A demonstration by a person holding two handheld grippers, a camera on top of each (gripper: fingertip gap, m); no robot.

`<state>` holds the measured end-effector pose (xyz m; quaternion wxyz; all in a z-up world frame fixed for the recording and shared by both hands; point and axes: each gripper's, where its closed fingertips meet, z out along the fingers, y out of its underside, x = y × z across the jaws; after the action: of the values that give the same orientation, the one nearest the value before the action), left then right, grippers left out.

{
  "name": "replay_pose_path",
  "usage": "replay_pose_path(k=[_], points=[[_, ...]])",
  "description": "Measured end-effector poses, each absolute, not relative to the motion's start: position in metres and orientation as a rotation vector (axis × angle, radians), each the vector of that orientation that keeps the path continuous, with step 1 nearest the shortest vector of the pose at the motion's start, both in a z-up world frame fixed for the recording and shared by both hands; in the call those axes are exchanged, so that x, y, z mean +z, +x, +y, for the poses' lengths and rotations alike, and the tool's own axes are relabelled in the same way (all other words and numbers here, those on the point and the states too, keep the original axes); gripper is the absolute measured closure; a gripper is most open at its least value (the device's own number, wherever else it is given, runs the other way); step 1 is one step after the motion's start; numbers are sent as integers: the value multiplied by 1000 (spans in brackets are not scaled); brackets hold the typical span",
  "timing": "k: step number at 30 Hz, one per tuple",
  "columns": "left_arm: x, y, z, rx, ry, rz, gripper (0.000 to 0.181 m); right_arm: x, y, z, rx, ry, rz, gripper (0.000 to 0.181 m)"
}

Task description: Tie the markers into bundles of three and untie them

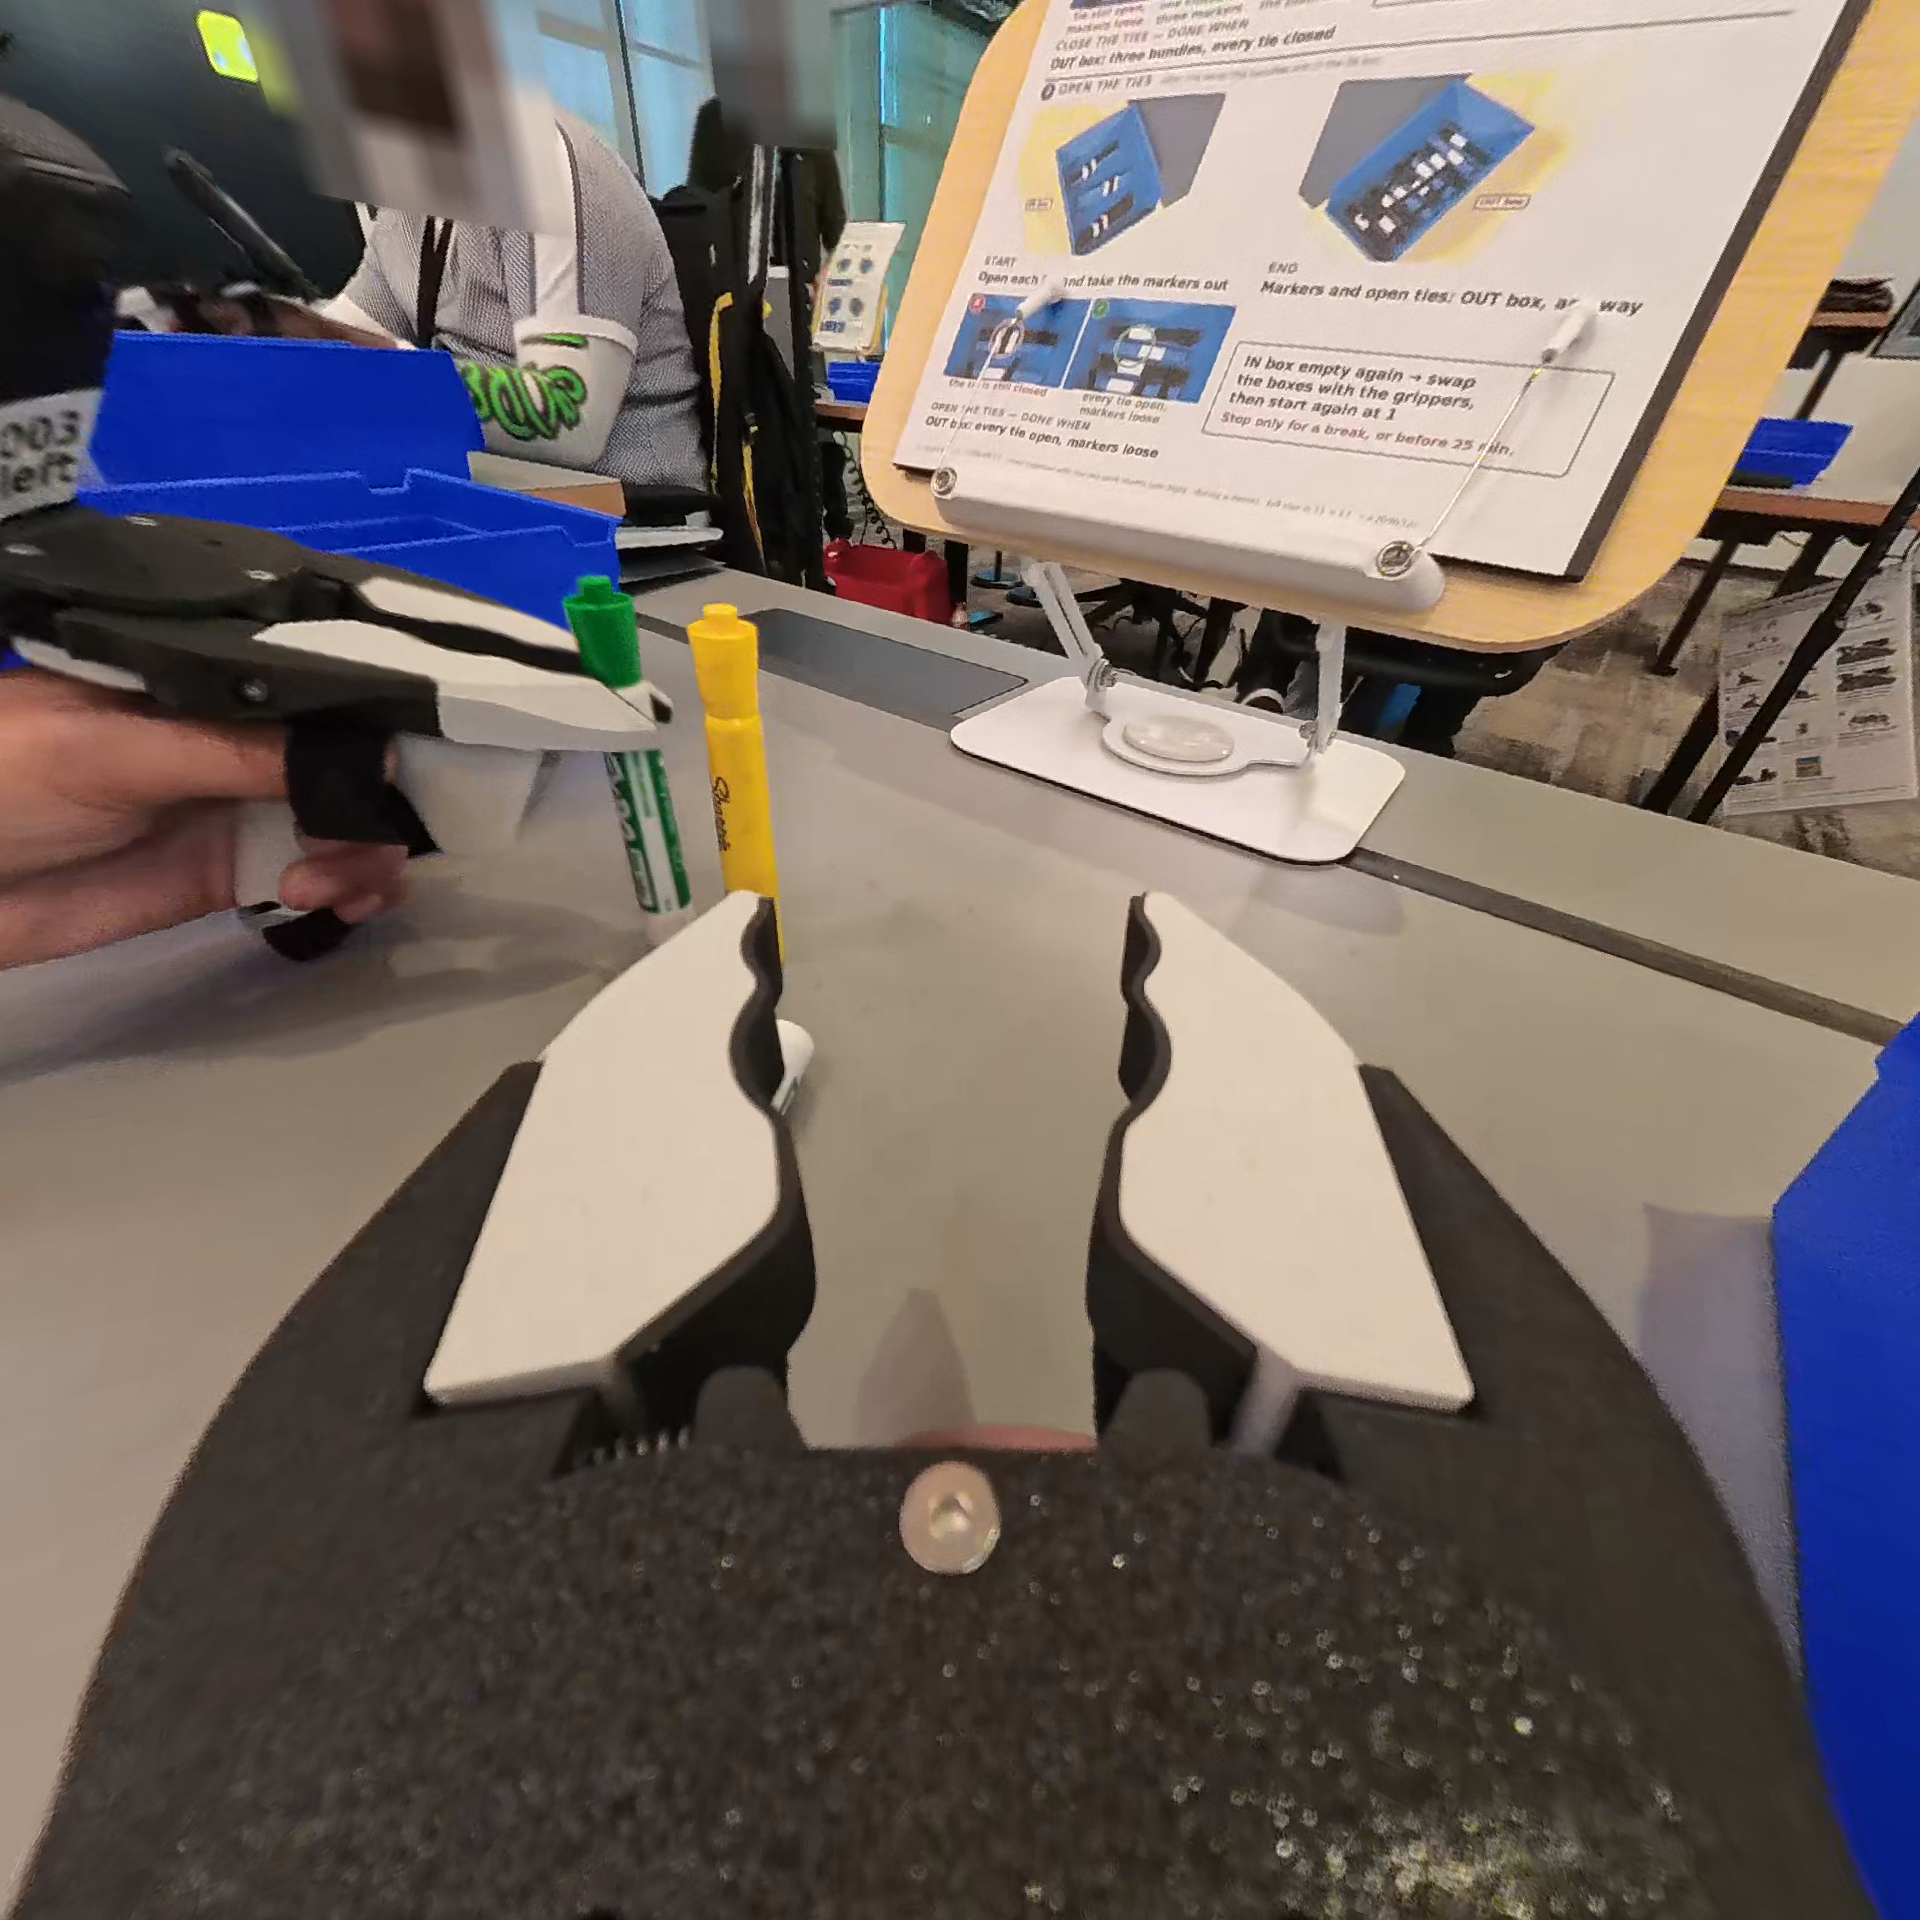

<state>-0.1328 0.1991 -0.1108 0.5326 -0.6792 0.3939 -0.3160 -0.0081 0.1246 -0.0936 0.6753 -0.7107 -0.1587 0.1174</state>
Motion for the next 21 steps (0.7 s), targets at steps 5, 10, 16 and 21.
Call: replay_pose_path(k=[5, 10, 16, 21], points=[[-108, -122, 197, -879, -1626, 966, 163, -94, -9, 124, 267, -1600, -367, 119], [-114, -120, 196, -851, -1609, 1046, 163, -95, -11, 124, 272, -1604, -375, 120], [-114, -117, 196, -848, -1593, 1086, 160, -95, -10, 125, 287, -1607, -367, 122], [-115, -115, 197, -820, -1575, 1110, 159, -95, -10, 125, 289, -1608, -367, 122]])
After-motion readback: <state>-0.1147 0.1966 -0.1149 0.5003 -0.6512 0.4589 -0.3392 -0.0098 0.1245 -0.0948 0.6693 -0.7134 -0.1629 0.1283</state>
